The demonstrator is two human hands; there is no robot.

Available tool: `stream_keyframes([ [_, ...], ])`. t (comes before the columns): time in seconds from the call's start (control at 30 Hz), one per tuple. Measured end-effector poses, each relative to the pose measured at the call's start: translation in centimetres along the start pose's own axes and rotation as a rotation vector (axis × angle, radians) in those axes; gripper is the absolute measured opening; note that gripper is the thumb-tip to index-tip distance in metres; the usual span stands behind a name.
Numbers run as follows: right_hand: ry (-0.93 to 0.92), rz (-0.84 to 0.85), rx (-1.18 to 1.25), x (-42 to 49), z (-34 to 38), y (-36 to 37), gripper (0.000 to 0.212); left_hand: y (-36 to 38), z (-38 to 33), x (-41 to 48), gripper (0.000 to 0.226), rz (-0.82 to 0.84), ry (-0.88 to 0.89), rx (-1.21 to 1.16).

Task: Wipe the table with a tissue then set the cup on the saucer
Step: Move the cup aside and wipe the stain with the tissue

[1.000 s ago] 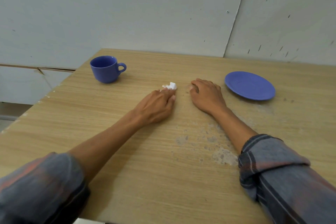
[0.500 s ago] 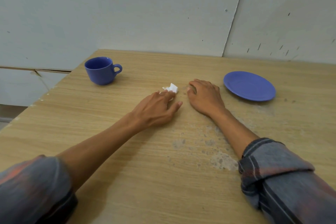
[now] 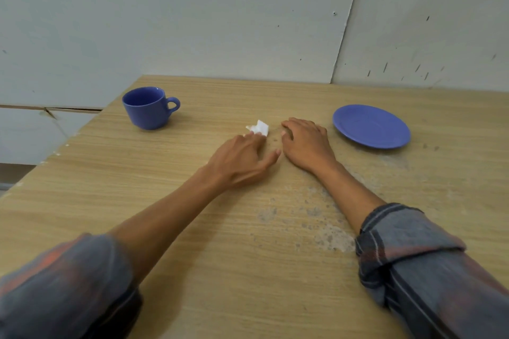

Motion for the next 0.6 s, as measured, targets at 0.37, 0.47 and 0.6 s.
stream_keyframes([
  [0.37,0.001,0.010,0.001,0.1,-0.1,0.2,0.044,-0.4,3.2,2.8,0.068,0.021,-0.179,0.140],
  [0.47,-0.005,0.003,0.006,0.1,-0.1,0.1,0.044,0.3,2.9,4.9,0.063,0.027,-0.261,0.050],
  [0.6,-0.016,-0.018,0.005,0.0,-0.2,0.2,0.043,1.3,2.1,5.8,0.049,0.034,-0.207,0.000],
])
Point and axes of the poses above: each hand's wrist, its own x-axis towards the middle knuckle, its own y-axis out of the palm, z = x × y, the point moved 4 cm from there along x, towards the middle knuckle, and after that the axes turned 8 degrees about -z, right-handed, at the moved point
